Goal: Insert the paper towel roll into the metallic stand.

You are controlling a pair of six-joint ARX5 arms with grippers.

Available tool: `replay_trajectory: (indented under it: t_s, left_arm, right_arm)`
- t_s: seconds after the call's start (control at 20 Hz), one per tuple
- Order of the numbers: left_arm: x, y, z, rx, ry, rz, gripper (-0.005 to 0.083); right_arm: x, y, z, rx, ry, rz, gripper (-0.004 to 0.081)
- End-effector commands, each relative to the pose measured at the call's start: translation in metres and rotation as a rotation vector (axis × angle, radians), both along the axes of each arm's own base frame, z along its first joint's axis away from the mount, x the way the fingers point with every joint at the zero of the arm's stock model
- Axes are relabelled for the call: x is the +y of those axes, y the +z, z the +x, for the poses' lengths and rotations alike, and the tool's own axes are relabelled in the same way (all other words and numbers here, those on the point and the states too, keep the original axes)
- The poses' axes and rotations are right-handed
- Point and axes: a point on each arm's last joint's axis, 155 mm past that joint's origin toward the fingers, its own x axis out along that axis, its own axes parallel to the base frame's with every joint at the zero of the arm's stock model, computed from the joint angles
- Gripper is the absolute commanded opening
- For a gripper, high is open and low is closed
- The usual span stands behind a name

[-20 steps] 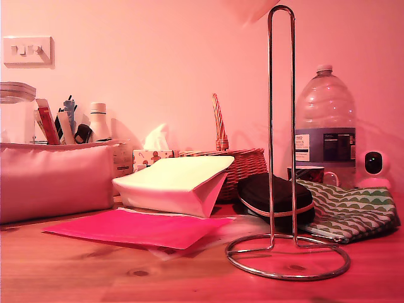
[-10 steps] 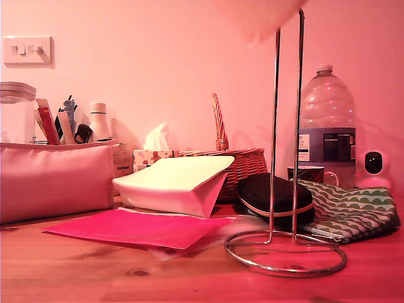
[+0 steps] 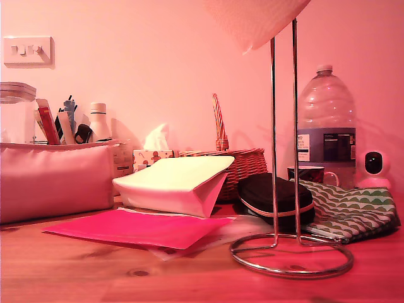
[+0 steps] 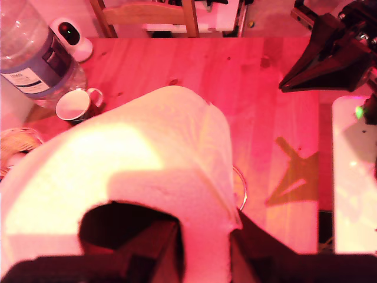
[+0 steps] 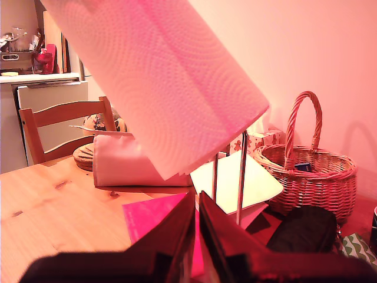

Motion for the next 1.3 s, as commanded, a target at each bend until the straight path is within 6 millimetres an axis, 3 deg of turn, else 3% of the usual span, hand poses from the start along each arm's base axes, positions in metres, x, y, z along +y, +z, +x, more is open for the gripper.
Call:
replay_trajectory:
  t_s: [0.0, 0.5, 0.8, 1.0, 1.25]
  left_arm:
    - [0.007, 0.018, -0.001, -0.047, 0.019, -0.030, -0.0024]
    - [0.014, 0.025, -0.002, -0.070, 0.042, -0.038, -0.0024]
    - [0.009, 0.027, -0.009, -0.050, 0.006, -0.062, -0.0024]
    - [0.002, 0.031, -0.004, -0.066, -0.002, -0.083, -0.0024]
    - [-0.002, 0.017, -0.003, -0.018, -0.011, -0.053, -0.0024]
  right_arm:
    - [0.000, -0.001, 0.001, -0.001, 0.000, 0.000, -0.0013]
    - [0.000, -0.001, 0.001, -0.001, 0.000, 0.001, -0.0013]
    - [0.000, -0.001, 0.001, -0.001, 0.000, 0.001, -0.0013]
    - [0.000, -0.001, 0.001, -0.001, 0.000, 0.001, -0.0013]
    - [0.000, -0.001, 0.001, -0.001, 0.000, 0.001, -0.0013]
